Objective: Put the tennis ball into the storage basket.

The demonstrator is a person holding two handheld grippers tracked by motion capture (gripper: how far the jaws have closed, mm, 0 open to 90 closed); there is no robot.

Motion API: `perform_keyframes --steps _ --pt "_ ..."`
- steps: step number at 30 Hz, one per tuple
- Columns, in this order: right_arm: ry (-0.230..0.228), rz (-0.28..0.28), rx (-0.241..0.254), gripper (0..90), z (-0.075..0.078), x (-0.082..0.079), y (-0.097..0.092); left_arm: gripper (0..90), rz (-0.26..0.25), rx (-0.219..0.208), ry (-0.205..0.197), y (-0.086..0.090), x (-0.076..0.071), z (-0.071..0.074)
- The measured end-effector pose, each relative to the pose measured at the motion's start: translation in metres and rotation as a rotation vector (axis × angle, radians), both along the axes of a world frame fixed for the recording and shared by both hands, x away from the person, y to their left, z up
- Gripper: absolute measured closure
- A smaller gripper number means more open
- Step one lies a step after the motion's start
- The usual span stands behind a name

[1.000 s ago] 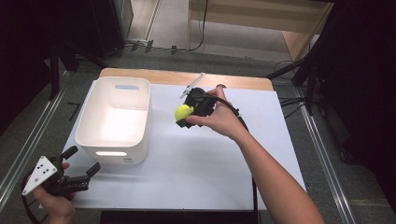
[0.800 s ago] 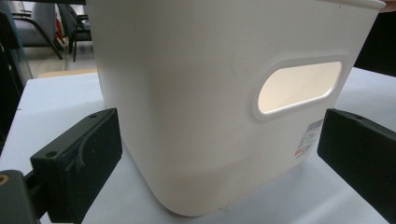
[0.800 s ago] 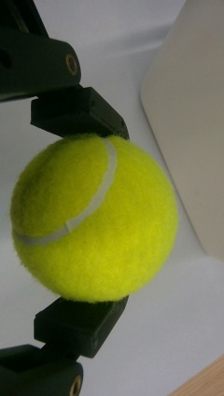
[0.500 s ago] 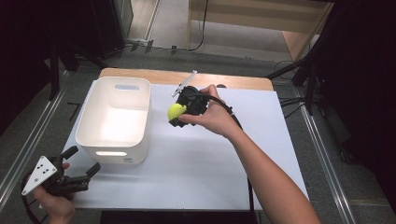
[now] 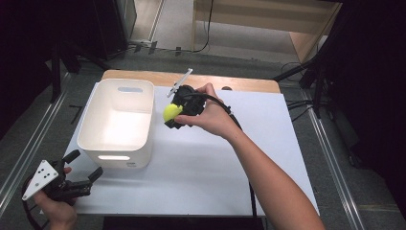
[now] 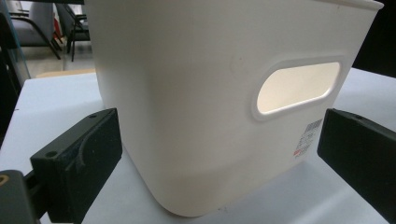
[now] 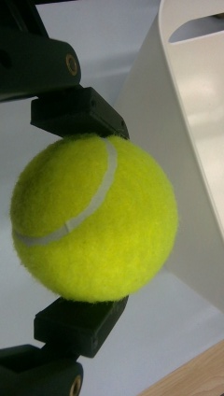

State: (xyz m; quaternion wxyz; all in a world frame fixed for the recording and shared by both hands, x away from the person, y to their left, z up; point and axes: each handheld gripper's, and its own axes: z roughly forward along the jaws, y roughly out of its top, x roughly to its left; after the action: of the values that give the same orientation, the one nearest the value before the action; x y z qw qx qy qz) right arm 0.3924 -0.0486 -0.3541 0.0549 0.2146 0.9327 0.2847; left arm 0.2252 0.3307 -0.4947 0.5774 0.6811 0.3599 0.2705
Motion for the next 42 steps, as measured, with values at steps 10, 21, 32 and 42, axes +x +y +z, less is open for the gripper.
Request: perform_keyframes --steps 10,21,32,42 --pt "0.000 0.015 0.001 23.6 0.008 0.000 0.012 0.1 0.000 -0.003 0.002 0.000 0.000 0.000" --pt "-0.012 0.036 0.011 23.6 0.016 0.000 0.024 0.1 -0.002 -0.005 0.003 0.000 0.000 0.000" --pt "-0.021 0.059 0.004 23.5 0.022 0.000 0.037 0.1 0.001 -0.003 0.005 0.000 0.000 0.000" --pt "-0.032 0.080 0.009 23.6 0.029 -0.002 0.049 0.1 0.000 -0.005 0.001 0.000 0.001 0.000"
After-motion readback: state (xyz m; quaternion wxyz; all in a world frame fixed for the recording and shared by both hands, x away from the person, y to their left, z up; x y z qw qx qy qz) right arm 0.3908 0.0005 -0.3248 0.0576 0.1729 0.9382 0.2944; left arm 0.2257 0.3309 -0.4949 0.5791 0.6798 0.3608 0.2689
